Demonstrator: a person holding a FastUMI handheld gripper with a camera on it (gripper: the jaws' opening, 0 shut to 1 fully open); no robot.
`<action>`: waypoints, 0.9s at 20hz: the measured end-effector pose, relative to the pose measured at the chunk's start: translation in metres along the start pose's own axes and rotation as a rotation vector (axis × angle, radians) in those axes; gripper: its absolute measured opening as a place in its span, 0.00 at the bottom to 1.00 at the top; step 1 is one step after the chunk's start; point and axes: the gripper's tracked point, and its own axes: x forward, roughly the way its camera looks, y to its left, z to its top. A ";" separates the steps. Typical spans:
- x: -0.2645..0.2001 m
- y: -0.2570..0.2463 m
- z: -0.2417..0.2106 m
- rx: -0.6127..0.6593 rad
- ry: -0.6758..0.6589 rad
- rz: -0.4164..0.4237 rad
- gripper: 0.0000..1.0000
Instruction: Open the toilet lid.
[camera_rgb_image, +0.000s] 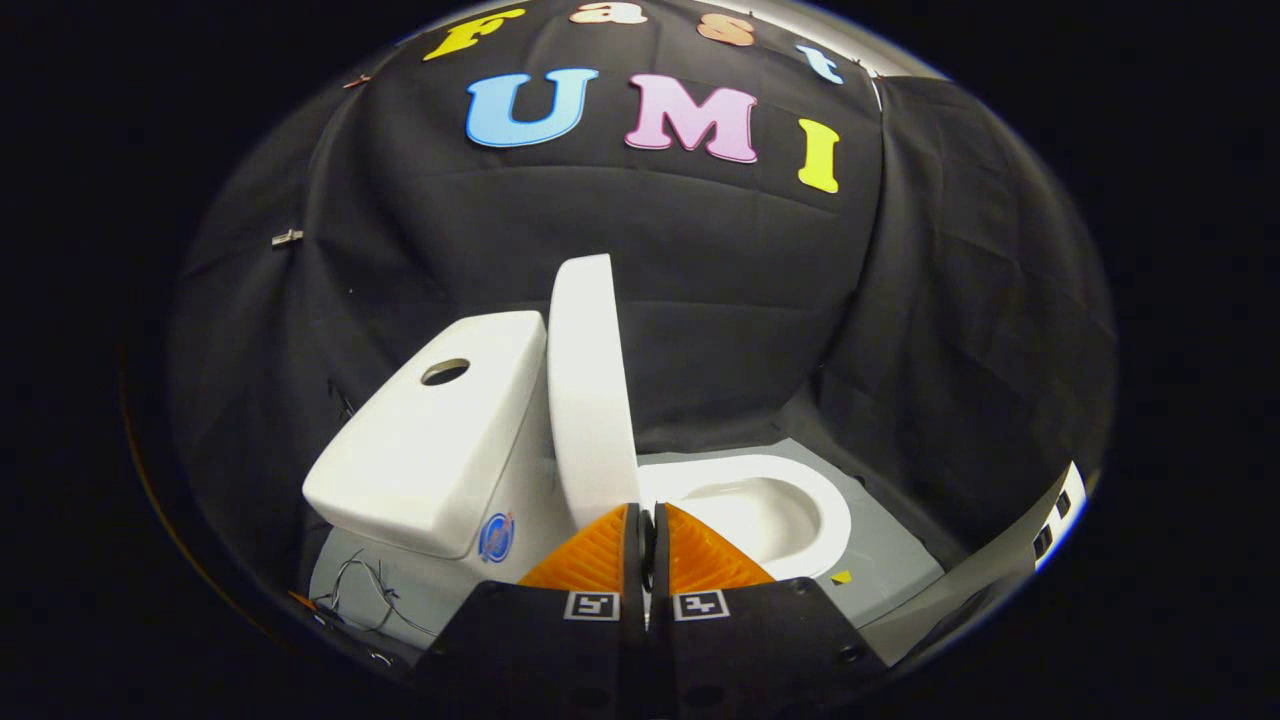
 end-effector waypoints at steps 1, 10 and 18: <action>-0.001 0.007 0.000 -0.016 -0.005 0.006 0.05; -0.010 0.033 -0.014 -0.082 -0.033 0.013 0.05; -0.008 0.026 -0.011 -0.071 -0.046 0.016 0.13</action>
